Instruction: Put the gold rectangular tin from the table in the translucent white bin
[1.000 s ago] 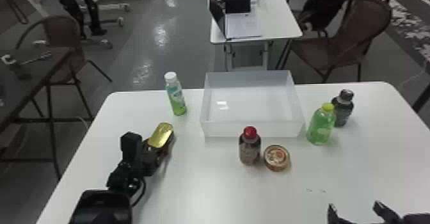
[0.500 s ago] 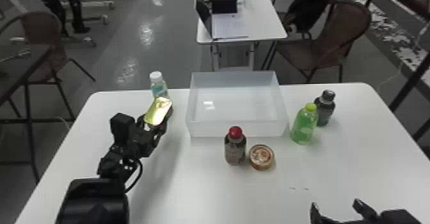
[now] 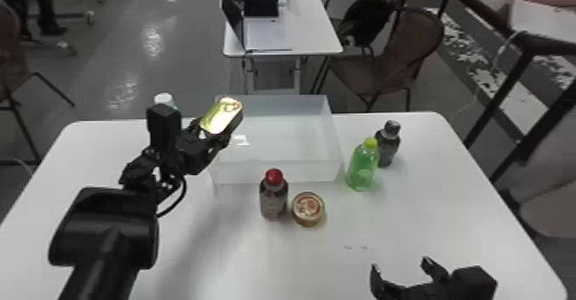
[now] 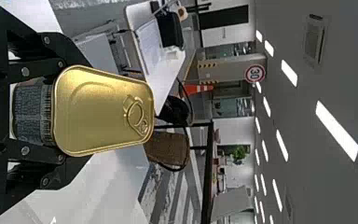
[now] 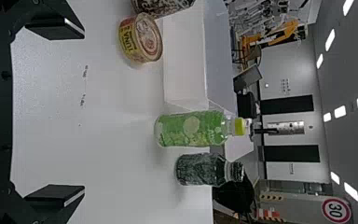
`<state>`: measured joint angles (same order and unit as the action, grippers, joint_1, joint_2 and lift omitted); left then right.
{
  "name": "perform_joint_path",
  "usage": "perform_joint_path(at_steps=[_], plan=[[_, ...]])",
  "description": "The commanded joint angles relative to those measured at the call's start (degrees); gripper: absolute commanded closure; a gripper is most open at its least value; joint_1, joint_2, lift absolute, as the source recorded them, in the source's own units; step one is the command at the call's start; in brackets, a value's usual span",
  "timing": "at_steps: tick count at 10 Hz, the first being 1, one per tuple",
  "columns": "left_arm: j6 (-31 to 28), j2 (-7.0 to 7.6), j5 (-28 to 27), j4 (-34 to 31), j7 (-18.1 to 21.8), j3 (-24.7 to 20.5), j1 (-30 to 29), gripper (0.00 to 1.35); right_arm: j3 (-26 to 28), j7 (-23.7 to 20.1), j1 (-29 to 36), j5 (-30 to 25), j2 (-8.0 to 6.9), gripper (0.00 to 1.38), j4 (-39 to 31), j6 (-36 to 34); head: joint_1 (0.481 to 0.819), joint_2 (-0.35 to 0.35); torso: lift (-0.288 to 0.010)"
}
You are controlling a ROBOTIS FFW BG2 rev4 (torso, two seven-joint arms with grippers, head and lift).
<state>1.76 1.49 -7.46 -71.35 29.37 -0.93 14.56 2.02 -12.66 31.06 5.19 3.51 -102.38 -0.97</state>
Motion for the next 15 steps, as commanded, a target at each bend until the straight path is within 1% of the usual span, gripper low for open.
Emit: perform_joint_path(at_steps=[1,2,3,5,6,8,9,10,11,12,13,14,15], plan=[[-0.53,-0.34,-0.97,2.97,0.78,1.46,3.55,0.82,-0.35,-0.08,-0.65,0.00,0.00,0.13,0.34,0.00,0.695,-0.073,-0.057],[-0.36,-0.78,-2.12,5.16,0.87,1.99,5.13,0.82,-0.62,-0.17,-1.09,0.00,-0.09,0.13,0.69,0.00,0.695,-0.086,-0.057],[0.87,-0.96,-3.26,9.91,1.66,2.87,7.77,0.82,-0.62,-0.17,-1.26,0.00,-0.09,0.13,0.78,0.00,0.695,-0.088,-0.057],[2.72,-0.34,-4.58,21.69,3.24,6.21,13.48,0.82,-1.06,-0.26,-2.23,0.00,-0.09,0.13,1.49,0.00,0.695,-0.107,-0.057],[2.98,-0.52,-7.21,24.76,3.24,6.82,14.97,0.82,-1.23,-0.43,-2.58,0.00,-0.09,0.13,1.75,0.00,0.695,-0.116,-0.057],[3.16,-0.61,-12.93,26.96,3.24,6.56,16.12,0.82,-1.32,-0.61,-3.11,0.00,-0.09,0.13,2.19,0.00,0.695,-0.120,-0.057],[3.68,-0.34,-15.30,27.05,3.07,6.47,16.12,0.73,-1.32,-0.61,-3.11,0.00,-0.17,0.13,2.28,0.00,0.695,-0.118,-0.057],[5.27,-0.25,-15.47,26.96,2.36,6.12,15.76,0.47,-1.32,-0.61,-3.02,0.08,-0.17,0.13,2.19,0.00,0.695,-0.114,-0.057],[6.06,-0.34,-15.56,26.96,2.19,5.86,15.68,0.29,-1.32,-0.61,-2.93,0.17,-0.17,0.13,2.19,0.00,0.695,-0.110,-0.057],[7.20,-0.34,-15.56,26.87,2.27,5.86,15.76,0.19,-1.32,-0.61,-2.76,0.26,-0.17,0.13,2.10,0.00,0.695,-0.109,-0.057],[7.73,-0.34,-13.63,26.52,2.54,5.77,15.50,0.15,-1.23,-0.61,-2.40,0.44,-0.09,0.13,1.93,0.00,0.695,-0.110,-0.057],[7.90,-0.08,-12.22,24.24,3.07,4.54,13.83,0.15,-1.23,-0.70,-2.40,0.44,-0.09,0.13,1.75,0.00,0.695,-0.113,-0.057],[7.90,0.01,-10.47,20.37,3.33,2.43,10.84,0.15,-1.23,-0.61,-2.23,0.35,-0.09,0.13,1.66,0.00,0.695,-0.112,-0.057]])
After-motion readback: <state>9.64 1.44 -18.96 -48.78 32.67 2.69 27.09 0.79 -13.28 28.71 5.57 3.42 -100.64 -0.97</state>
